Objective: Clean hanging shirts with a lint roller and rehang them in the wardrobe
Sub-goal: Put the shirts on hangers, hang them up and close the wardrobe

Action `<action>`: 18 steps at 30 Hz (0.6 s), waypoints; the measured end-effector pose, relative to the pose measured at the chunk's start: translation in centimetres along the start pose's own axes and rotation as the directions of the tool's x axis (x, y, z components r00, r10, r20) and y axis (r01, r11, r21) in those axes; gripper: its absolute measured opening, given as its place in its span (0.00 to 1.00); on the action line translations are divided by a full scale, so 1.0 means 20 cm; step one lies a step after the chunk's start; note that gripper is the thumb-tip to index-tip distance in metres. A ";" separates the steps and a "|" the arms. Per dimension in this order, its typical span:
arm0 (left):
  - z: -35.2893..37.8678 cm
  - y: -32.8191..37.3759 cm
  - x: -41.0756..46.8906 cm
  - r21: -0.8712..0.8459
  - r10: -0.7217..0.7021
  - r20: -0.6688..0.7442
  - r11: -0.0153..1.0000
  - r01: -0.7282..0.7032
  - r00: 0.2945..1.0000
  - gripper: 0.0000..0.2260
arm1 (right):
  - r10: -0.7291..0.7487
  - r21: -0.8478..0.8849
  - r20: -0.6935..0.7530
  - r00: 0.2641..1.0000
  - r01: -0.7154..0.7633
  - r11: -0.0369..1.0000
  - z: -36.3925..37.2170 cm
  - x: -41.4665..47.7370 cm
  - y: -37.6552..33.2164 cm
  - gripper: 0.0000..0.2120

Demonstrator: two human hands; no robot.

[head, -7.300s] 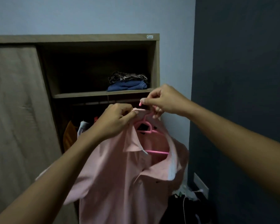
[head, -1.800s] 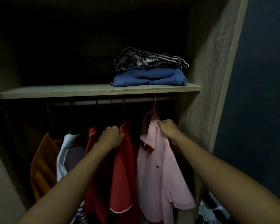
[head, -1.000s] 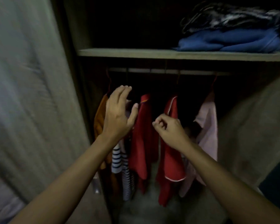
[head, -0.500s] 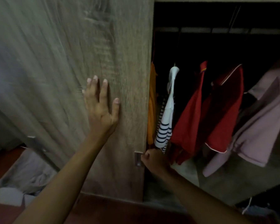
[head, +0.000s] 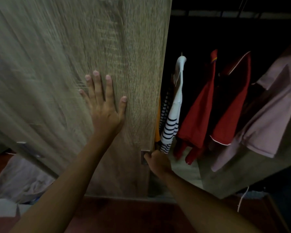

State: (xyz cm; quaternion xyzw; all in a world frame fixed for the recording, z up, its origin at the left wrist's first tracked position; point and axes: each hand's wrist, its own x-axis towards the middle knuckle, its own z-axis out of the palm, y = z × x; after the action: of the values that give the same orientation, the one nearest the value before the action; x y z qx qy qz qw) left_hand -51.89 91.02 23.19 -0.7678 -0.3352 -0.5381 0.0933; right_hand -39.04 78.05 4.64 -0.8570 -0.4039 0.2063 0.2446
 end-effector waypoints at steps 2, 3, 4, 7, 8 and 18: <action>0.00 0.02 0.00 0.004 0.001 0.004 1.000 -0.001 1.000 0.29 | -0.010 -0.017 -0.011 1.000 0.010 1.000 -0.01 -0.01 0.01 0.22; 0.00 0.03 0.00 0.004 0.002 0.005 1.000 -0.002 1.000 0.29 | -0.015 -0.026 -0.013 1.000 0.015 1.000 -0.01 -0.01 0.03 0.22; 0.00 0.05 -0.01 0.006 0.002 0.005 1.000 -0.002 1.000 0.29 | -0.019 -0.031 -0.017 1.000 0.019 0.999 -0.03 -0.01 0.04 0.22; 0.02 0.13 -0.01 0.008 0.007 0.022 1.000 -0.007 1.000 0.30 | -0.028 -0.043 -0.018 0.999 0.027 0.999 -0.08 -0.02 0.10 0.20; 0.02 0.16 -0.02 0.007 0.012 0.031 1.000 -0.012 0.999 0.30 | -0.031 -0.052 -0.017 0.999 0.030 0.998 -0.10 -0.02 0.13 0.20; 0.21 0.66 -0.09 -0.019 0.115 0.050 0.993 -0.114 0.992 0.31 | 0.125 -0.066 -0.048 0.991 -0.128 0.990 -0.44 -0.04 0.56 0.20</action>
State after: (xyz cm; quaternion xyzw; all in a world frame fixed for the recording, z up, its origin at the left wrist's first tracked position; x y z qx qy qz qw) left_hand -40.79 82.40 22.78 -0.8000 -0.2883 -0.5147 0.1093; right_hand -28.08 68.96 5.23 -0.8931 -0.3503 0.1887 0.2100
